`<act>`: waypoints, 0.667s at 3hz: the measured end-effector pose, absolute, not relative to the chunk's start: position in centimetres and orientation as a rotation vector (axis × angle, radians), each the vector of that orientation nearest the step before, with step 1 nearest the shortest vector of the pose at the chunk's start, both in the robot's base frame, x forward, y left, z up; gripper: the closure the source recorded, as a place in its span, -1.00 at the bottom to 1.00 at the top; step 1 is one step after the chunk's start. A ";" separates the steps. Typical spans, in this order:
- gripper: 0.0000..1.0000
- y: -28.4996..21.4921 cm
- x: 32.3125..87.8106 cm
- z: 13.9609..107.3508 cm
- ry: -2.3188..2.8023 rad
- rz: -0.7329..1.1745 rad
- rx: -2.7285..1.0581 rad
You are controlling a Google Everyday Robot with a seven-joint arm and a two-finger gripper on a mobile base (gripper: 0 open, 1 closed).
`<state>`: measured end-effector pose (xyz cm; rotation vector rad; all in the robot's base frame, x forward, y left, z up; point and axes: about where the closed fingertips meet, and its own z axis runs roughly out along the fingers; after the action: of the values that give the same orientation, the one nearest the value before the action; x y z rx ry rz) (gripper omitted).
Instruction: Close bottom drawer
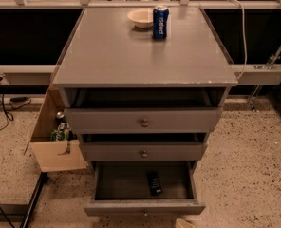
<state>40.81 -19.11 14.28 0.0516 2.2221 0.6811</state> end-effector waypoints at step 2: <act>1.00 -18.9 43.9 13.5 2.190 0.675 0.079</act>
Offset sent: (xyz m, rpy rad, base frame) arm 0.0449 -0.0014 -0.0107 0.0087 -0.0348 -0.0447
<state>43.92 -18.85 13.48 0.0793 2.1900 0.6747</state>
